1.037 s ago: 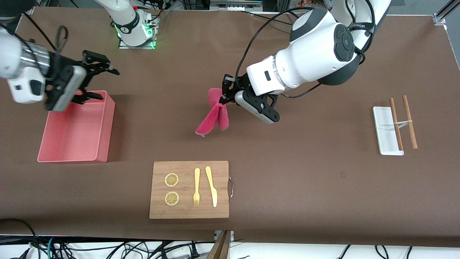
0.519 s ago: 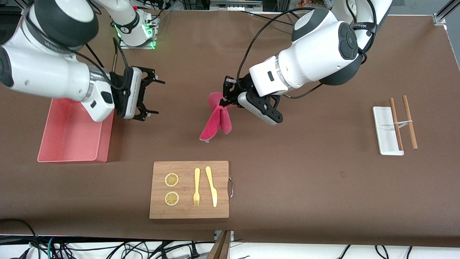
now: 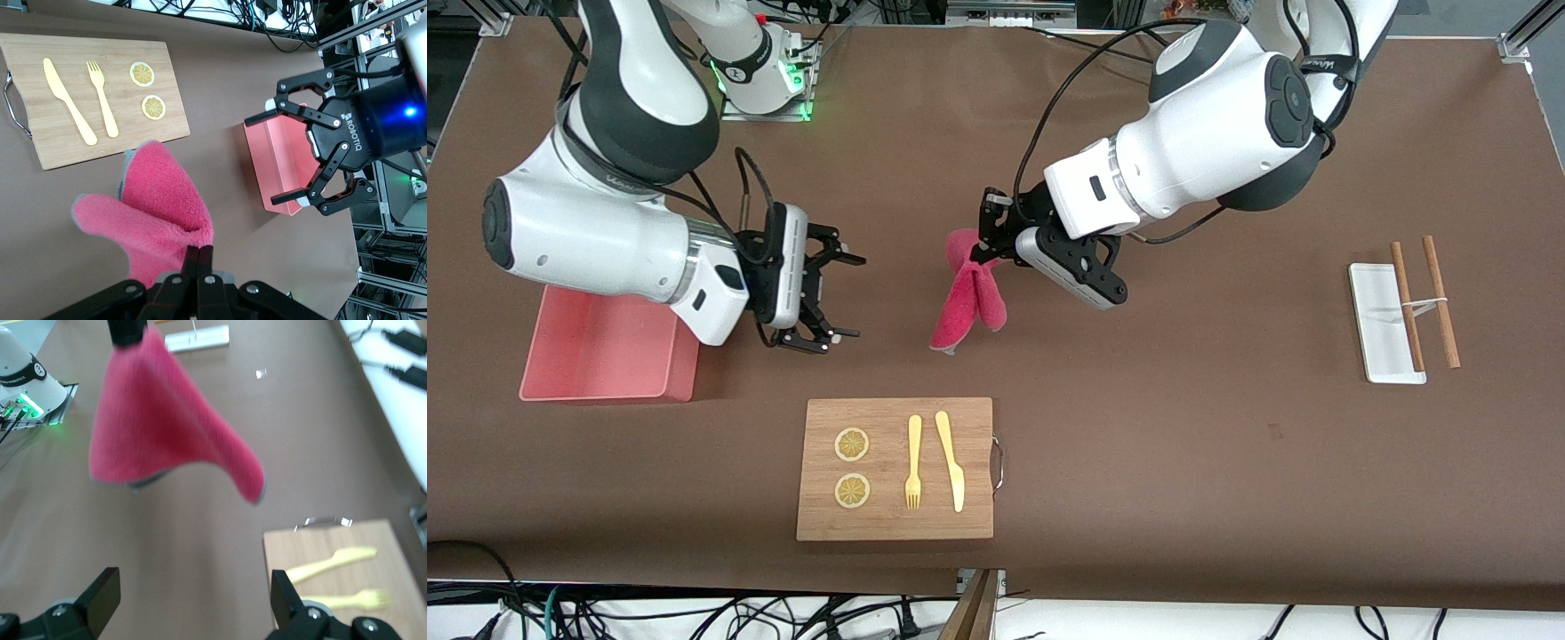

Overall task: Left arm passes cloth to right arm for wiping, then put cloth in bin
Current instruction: 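Reach the right gripper to the cloth held by the left gripper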

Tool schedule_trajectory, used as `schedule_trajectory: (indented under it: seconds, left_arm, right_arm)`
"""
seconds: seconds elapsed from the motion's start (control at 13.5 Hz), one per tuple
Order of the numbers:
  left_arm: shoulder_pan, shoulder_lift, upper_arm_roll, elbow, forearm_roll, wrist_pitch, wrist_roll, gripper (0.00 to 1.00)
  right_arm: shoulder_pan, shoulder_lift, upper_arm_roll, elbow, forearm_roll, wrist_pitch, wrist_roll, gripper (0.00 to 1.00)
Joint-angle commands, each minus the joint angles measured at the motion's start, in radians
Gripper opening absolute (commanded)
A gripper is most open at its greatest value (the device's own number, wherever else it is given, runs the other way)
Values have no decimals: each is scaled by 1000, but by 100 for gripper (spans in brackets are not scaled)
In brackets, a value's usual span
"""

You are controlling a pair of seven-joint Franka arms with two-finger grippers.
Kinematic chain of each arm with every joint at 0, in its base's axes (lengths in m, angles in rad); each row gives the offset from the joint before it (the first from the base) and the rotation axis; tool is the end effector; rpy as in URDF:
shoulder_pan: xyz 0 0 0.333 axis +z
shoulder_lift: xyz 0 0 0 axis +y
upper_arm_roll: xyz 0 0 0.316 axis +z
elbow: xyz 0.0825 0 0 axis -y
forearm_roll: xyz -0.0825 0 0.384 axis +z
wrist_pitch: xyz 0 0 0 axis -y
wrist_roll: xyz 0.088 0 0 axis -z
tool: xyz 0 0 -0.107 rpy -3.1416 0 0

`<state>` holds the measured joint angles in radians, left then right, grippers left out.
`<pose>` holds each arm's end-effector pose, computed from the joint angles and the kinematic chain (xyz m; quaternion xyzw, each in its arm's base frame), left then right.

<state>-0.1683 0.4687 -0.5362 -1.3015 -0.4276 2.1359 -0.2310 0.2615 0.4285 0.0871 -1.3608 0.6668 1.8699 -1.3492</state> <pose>0.5906 -0.4103 0.5580 0.9254 -0.1006 0.0443 0.3628 0.6448 0.2723 0.5024 -0.6858 -0.6459 -0.1937 0.2739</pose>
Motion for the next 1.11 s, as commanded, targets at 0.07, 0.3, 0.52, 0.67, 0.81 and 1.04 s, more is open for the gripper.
schedule_trajectory:
  seconds: [0.07, 0.3, 0.52, 0.67, 0.81, 1.04]
  left_arm:
    - [0, -5, 4, 7, -20, -2, -7, 0]
    - [0, -5, 4, 7, -20, -2, -7, 0]
    - [1, -5, 4, 4, -20, -10, -5, 0]
    - [6, -8, 4, -1, -20, -14, -5, 0]
    - [6, -8, 4, -1, -19, -14, -5, 0]
    - [7, -8, 4, -2, -20, -14, -5, 0]
  right_arm:
    - [80, 114, -15, 195, -15, 14, -4, 100]
    - [122, 136, -30, 219, -39, 54, 2, 100]
    - [172, 150, -32, 219, -74, 116, 7, 100]
    - [200, 162, -43, 219, -90, 141, 10, 100]
    - [222, 167, -64, 218, -95, 138, 80, 100]
    - [240, 170, -67, 213, -124, 134, 125, 100]
